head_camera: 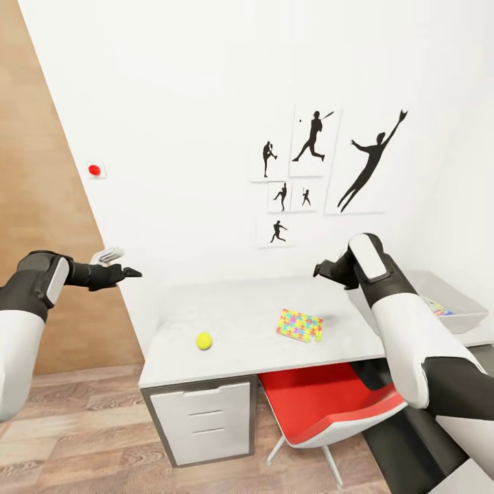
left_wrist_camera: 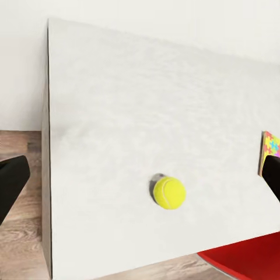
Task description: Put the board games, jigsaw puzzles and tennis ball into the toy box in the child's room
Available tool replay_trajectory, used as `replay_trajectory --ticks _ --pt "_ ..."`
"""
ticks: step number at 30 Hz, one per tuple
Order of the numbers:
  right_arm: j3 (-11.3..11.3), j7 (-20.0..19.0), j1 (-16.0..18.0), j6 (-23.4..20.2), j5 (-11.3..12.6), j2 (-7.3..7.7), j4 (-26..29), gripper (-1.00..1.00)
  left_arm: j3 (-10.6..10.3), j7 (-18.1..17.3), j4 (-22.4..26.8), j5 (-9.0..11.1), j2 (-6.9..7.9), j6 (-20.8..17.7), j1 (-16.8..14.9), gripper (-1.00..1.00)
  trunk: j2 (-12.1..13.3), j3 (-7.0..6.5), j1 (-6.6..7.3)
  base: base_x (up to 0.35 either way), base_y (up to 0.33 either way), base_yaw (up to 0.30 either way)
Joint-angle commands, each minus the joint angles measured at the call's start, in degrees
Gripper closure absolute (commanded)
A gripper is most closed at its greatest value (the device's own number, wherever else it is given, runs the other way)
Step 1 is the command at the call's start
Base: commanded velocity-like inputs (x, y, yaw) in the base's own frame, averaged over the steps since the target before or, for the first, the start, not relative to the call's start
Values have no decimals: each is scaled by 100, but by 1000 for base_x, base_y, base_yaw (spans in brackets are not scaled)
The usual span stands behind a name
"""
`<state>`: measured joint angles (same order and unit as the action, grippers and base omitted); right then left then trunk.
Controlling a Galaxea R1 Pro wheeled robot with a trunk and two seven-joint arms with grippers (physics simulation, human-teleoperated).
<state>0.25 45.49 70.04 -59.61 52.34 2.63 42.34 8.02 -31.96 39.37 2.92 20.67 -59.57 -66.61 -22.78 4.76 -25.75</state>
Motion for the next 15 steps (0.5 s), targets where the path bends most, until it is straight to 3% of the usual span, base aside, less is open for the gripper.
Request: replay_trajectory --ticks 1,15 --pt "1 56 7 -21 57 8 -10 -100 10 6 3 28 3 -43 -7 -100 -14 22 -4 0 0 0" --pt "-21 12 164 -39 49 112 -267 -100 7 -20 11 17 74 -43 -51 -100 -14 153 -4 0 0 0"
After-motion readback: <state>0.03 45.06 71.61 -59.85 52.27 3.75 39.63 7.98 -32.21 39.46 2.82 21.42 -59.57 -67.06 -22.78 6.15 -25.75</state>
